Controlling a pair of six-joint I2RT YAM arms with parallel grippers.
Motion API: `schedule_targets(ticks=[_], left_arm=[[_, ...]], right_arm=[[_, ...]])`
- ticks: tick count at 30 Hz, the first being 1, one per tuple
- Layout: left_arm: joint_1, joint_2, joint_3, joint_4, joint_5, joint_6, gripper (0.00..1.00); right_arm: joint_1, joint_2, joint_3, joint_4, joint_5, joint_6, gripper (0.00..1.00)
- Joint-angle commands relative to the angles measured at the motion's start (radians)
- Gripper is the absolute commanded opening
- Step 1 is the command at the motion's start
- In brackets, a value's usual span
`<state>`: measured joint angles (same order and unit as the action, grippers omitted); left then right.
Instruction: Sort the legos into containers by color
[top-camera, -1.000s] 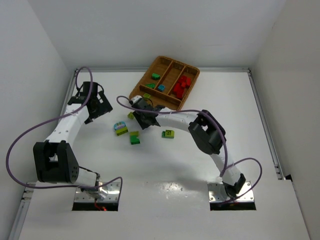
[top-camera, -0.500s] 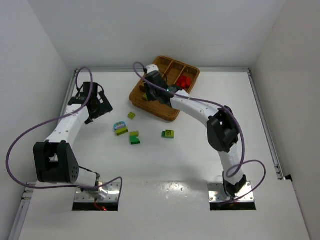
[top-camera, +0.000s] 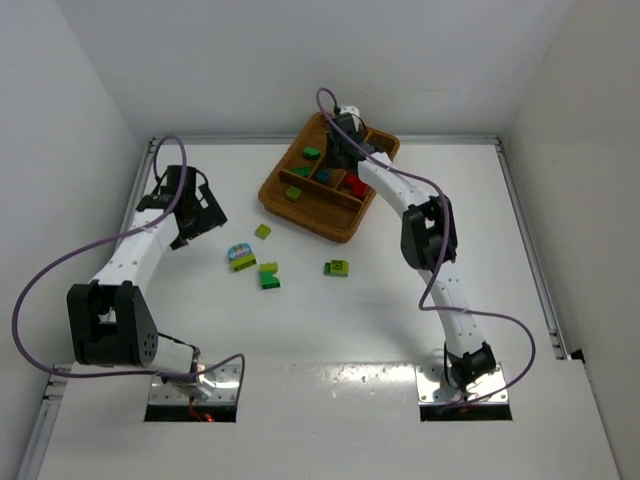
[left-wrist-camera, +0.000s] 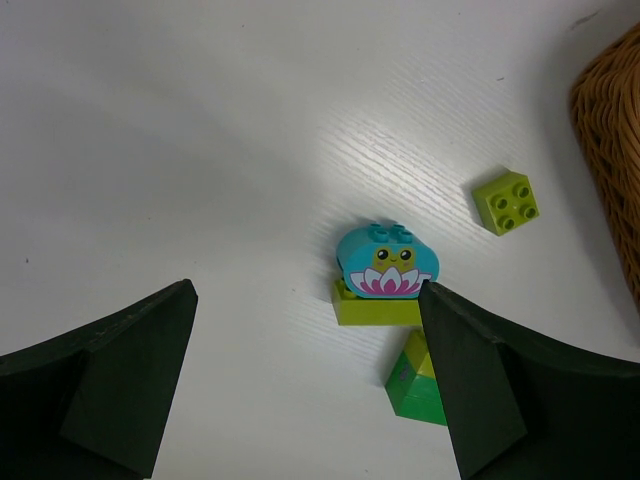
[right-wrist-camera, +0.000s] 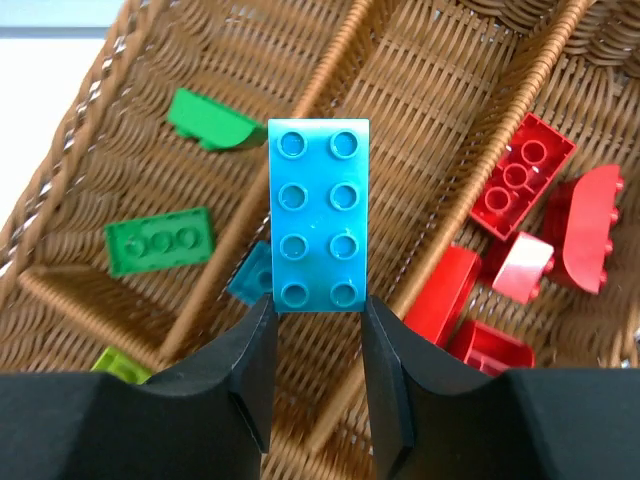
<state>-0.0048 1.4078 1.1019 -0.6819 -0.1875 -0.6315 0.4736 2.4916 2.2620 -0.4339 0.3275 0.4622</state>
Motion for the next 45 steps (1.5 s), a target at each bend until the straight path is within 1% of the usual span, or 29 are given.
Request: schedule_targets(ticks=[1, 3, 5, 6, 7, 8, 10, 12, 13, 15, 16, 17, 18, 19, 20, 21, 23, 24, 25, 26, 27, 28, 29, 31, 32, 34, 37, 42, 45], left_arm=[[0.006, -0.017, -0.004, 0.016, 0.006, 0.013, 1.00], [0.006, -0.017, -0.004, 0.016, 0.006, 0.013, 1.00], [0.006, -0.017, 0.006, 0.016, 0.006, 0.013, 1.00], [0.006, -0.017, 0.006, 0.016, 0.006, 0.022, 1.00], [0.006, -0.017, 0.006, 0.016, 0.006, 0.023, 1.00], [0.006, -0.017, 0.006, 0.007, 0.006, 0.023, 1.00], [0.006, -0.017, 0.006, 0.007, 0.006, 0.023, 1.00], [0.006, -0.017, 0.006, 0.007, 0.006, 0.023, 1.00], [0.006, -0.017, 0.006, 0.007, 0.006, 0.023, 1.00], [0.006, -0.026, 0.006, 0.007, 0.016, 0.023, 1.00], [0.006, -0.026, -0.007, 0.007, 0.016, 0.023, 1.00], [0.006, -0.026, -0.017, 0.007, 0.016, 0.023, 1.00], [0.006, -0.026, -0.017, 0.016, 0.016, 0.023, 1.00], [0.006, -0.026, -0.028, 0.016, 0.016, 0.023, 1.00], [0.006, -0.026, -0.028, 0.016, 0.016, 0.023, 1.00], [0.006, -0.026, -0.028, 0.016, 0.016, 0.023, 1.00], [0.006, -0.026, -0.028, 0.016, 0.016, 0.013, 1.00], [0.006, -0.026, -0.028, 0.016, 0.016, 0.013, 1.00], [0.006, -0.026, -0.028, 0.016, 0.016, 0.013, 1.00], [0.006, -0.026, -0.028, 0.016, 0.016, 0.004, 1.00], [0.006, -0.026, -0.028, 0.016, 0.002, 0.004, 1.00], [0.006, -0.026, -0.028, 0.016, -0.010, 0.004, 1.00], [0.006, -0.036, -0.037, 0.016, -0.010, -0.006, 1.00], [0.006, -0.046, -0.037, 0.016, -0.035, -0.017, 1.00], [0.006, -0.055, -0.037, 0.016, -0.035, -0.026, 1.00], [0.006, -0.067, -0.037, 0.016, -0.035, -0.027, 1.00], [0.006, -0.107, -0.048, 0.004, -0.064, -0.048, 1.00], [0.006, -0.162, -0.068, 0.004, -0.102, -0.083, 1.00], [0.016, -0.162, -0.068, 0.004, -0.102, -0.083, 1.00]], right_arm=[[-0.006, 0.013, 0.090, 0.001, -0.060, 0.024, 0.30], [-0.015, 0.035, 0.099, 0.001, -0.061, 0.015, 0.30], [-0.015, 0.047, 0.114, 0.001, -0.070, 0.015, 0.35], [-0.015, 0.047, 0.123, -0.008, -0.079, 0.015, 0.40], [-0.015, 0.047, 0.123, -0.008, -0.079, 0.015, 0.60], [-0.015, 0.047, 0.132, -0.018, -0.079, 0.015, 0.67], [-0.015, 0.026, 0.133, -0.019, -0.070, 0.015, 0.72], [-0.015, -0.011, 0.096, -0.019, -0.070, 0.015, 0.72], [-0.015, -0.060, 0.082, -0.009, -0.070, 0.015, 0.71], [0.003, -0.115, 0.027, 0.000, -0.070, 0.015, 0.67], [0.003, -0.146, -0.029, 0.010, -0.083, 0.015, 0.65], [0.016, -0.210, -0.063, 0.011, -0.114, 0.015, 0.64], [0.039, -0.276, -0.146, 0.035, -0.152, 0.015, 0.64], [0.055, -0.277, -0.192, 0.046, -0.162, 0.015, 0.64], [0.075, -0.339, -0.238, 0.056, -0.179, 0.004, 0.61], [0.120, -0.367, -0.330, 0.066, -0.200, 0.004, 0.61], [0.164, -0.416, -0.419, 0.080, -0.255, 0.004, 0.60], [0.215, -0.463, -0.464, 0.095, -0.266, 0.004, 0.60], [0.241, -0.486, -0.552, 0.119, -0.266, 0.022, 0.60], [0.264, -0.505, -0.594, 0.133, -0.266, 0.036, 0.60], [0.313, -0.519, -0.655, 0.144, -0.278, 0.059, 0.60], [0.335, -0.519, -0.673, 0.156, -0.278, 0.059, 0.60], [0.353, -0.519, -0.673, 0.156, -0.278, 0.069, 0.64], [0.394, -0.475, -0.633, 0.127, -0.268, 0.059, 0.66], [0.404, -0.426, -0.607, 0.100, -0.268, 0.050, 0.66], [0.418, -0.378, -0.529, 0.064, -0.240, 0.032, 0.66], [0.418, -0.280, -0.423, 0.029, -0.208, 0.004, 0.66], [0.398, -0.131, -0.234, -0.038, -0.162, -0.042, 0.69], [0.389, -0.042, -0.135, -0.069, -0.130, -0.063, 0.69]])
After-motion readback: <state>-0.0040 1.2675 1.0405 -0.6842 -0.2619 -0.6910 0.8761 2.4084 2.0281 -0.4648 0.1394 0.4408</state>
